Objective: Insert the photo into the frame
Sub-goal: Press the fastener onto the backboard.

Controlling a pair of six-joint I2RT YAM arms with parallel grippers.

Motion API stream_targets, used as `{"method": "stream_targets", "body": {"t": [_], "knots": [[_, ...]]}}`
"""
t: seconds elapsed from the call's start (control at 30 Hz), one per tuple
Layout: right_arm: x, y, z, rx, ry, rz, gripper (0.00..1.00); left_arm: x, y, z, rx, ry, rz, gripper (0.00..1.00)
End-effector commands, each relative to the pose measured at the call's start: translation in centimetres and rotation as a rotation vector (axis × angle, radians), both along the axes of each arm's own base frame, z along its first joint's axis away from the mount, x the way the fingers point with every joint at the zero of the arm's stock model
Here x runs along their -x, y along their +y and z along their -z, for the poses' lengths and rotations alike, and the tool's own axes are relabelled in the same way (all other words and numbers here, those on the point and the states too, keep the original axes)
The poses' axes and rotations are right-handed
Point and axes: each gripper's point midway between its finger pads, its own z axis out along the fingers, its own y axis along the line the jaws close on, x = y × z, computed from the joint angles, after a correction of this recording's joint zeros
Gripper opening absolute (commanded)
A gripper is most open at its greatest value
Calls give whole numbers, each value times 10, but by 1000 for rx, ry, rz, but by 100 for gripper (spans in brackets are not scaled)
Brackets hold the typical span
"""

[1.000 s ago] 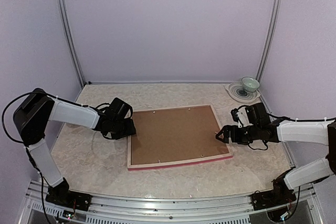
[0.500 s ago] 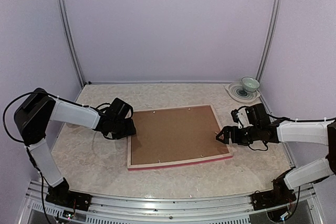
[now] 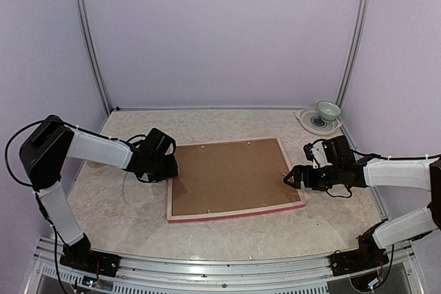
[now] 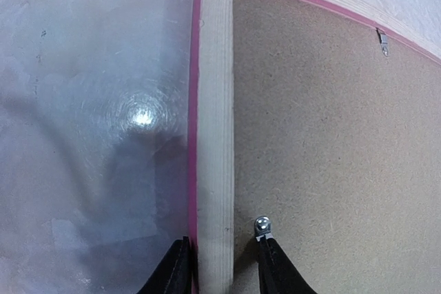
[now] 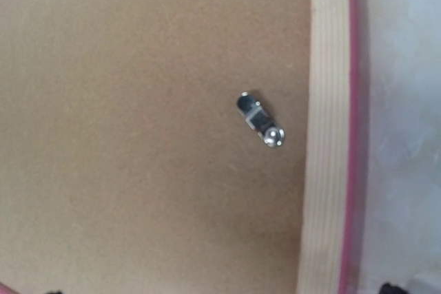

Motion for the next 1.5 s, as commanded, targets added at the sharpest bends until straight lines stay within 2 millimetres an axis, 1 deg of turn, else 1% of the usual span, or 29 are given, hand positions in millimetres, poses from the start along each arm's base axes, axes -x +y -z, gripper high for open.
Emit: {"method": "stream_targets", "body": {"t": [0.0, 0.23, 0.3, 0.47, 0.57, 0.63, 0.83, 0.93, 1.23, 1.33, 1.47], "knots": [[-7, 0, -9, -8, -27, 5, 99, 6, 10, 13, -58, 44, -4, 33], [-9, 0, -10, -6, -27, 4, 99, 5, 11, 12, -60, 44, -9, 31], [-9, 0, -9, -5, -25, 2, 99, 5, 9, 11, -53, 41, -10, 33], [-9, 0, -10, -6, -28, 2, 99, -1, 5, -4, -26, 9, -10, 39], [-9, 0, -10, -6, -25, 4, 99, -4, 3, -12, -14, -9, -9, 40], [-9, 0, -10, -8, -28, 3, 99, -5, 1, -13, -11, -10, -4, 40], [-7, -1, -7, -5, -23, 4, 99, -3, -2, 1, -22, 25, 7, 41], [-7, -1, -7, -3, -24, 4, 99, -1, -3, 5, -20, 34, 13, 42], [-7, -1, -7, -6, -25, 4, 99, 1, -3, 12, -28, 51, 18, 43], [-7, -1, -7, -6, -26, 2, 99, 2, -1, 14, -34, 54, 12, 42], [-6, -3, -6, -3, -24, 5, 99, 3, 1, 15, -38, 58, 3, 38]]}}
